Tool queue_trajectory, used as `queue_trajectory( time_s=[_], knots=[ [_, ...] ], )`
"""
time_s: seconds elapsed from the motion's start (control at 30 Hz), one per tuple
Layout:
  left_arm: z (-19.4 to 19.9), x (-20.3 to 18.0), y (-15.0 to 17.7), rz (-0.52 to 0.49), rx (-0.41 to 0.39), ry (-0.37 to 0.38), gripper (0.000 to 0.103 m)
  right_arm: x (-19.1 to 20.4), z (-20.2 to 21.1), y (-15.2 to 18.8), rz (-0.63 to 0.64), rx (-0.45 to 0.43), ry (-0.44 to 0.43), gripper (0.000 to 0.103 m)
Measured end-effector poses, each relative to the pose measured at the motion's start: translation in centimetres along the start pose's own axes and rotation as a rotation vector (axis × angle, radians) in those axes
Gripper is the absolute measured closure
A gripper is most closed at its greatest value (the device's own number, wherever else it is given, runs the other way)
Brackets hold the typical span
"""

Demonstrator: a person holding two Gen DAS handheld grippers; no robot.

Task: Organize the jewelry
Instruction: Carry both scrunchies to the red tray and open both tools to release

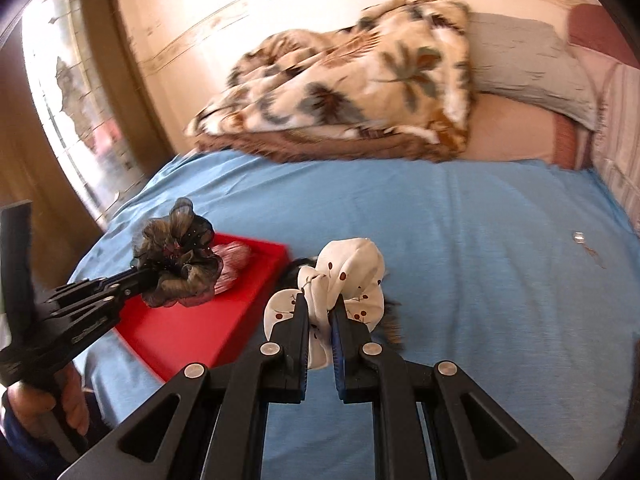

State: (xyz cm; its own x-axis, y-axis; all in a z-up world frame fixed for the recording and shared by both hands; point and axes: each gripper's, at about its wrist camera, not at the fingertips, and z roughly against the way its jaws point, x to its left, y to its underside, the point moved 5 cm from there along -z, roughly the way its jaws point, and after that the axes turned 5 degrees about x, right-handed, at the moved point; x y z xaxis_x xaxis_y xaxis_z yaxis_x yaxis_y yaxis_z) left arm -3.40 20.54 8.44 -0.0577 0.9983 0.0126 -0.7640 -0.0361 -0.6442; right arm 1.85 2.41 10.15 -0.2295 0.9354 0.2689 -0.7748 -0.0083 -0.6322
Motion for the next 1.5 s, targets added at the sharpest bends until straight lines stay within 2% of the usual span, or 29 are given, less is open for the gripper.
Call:
queue_trajectory(
  time_s=[0.13,0.27,0.37,0.5,0.63,0.73,0.83,0.9,0.93,0.97,1.03,1.1,1.17,1.23,1.33,1.43,1.47,1.5],
  knots=[
    [-2.4,5.5,0.9,0.117,0.078,-0.072,0.092,3.9,-2.8,-0.2,0.029,0.056,-0.079,0.092],
    [-4.8,8.5,1.6,0.154,0.155,-0.126,0.092,7.6,-5.9,-0.2,0.073,0.102,-0.124,0.092],
    [-6.3,9.8,2.2,0.176,0.185,-0.122,0.091,10.1,-8.9,-0.3,0.1,0.147,-0.149,0.092],
    [-6.8,10.9,2.6,0.207,0.156,-0.095,0.088,12.5,-13.2,-0.3,0.08,0.22,-0.21,0.092],
    [-6.5,11.9,2.5,0.253,0.107,-0.014,0.085,14.4,-16.5,-0.3,0.079,0.267,-0.234,0.092],
    [-6.0,12.4,2.7,0.281,0.075,0.028,0.079,15.6,-17.6,-0.4,0.101,0.279,-0.237,0.092],
    [-5.1,12.9,2.6,0.304,0.028,0.061,0.078,16.4,-18.0,-0.5,0.135,0.276,-0.217,0.091],
    [-4.3,13.3,2.4,0.321,-0.018,0.071,0.07,16.6,-17.8,-0.6,0.159,0.271,-0.207,0.088],
    [-4.0,13.4,2.3,0.329,-0.04,0.067,0.062,16.7,-17.4,-0.7,0.168,0.266,-0.205,0.08],
    [-3.7,13.6,2.3,0.334,-0.056,0.06,0.059,16.6,-17.2,-0.9,0.172,0.26,-0.202,0.074],
    [-3.3,13.7,2.2,0.335,-0.082,0.044,0.058,16.3,-16.0,-1.3,0.173,0.234,-0.204,0.054],
    [-3.0,13.8,2.2,0.337,-0.1,0.033,0.057,15.8,-14.8,-1.8,0.171,0.204,-0.2,0.051],
    [-2.7,13.8,2.3,0.34,-0.115,0.011,0.055,14.5,-13.1,-1.9,0.162,0.171,-0.177,0.05],
    [-2.5,13.9,2.3,0.346,-0.124,-0.012,0.054,12.7,-11.9,-1.6,0.14,0.15,-0.101,0.049],
    [-2.5,14.1,2.3,0.358,-0.13,-0.013,0.053,9.8,-11.6,0.2,0.107,0.181,-0.006,0.049],
    [-2.5,13.8,2.3,0.35,-0.132,-0.018,0.053,8.5,-12.5,2.0,0.064,0.246,-0.036,0.051],
    [-2.6,13.7,2.4,0.346,-0.13,-0.021,0.053,8.5,-12.8,2.5,0.049,0.268,-0.06,0.056],
    [-2.6,13.6,2.4,0.344,-0.129,-0.023,0.053,8.7,-13.3,3.0,0.047,0.29,-0.072,0.073]
  ],
)
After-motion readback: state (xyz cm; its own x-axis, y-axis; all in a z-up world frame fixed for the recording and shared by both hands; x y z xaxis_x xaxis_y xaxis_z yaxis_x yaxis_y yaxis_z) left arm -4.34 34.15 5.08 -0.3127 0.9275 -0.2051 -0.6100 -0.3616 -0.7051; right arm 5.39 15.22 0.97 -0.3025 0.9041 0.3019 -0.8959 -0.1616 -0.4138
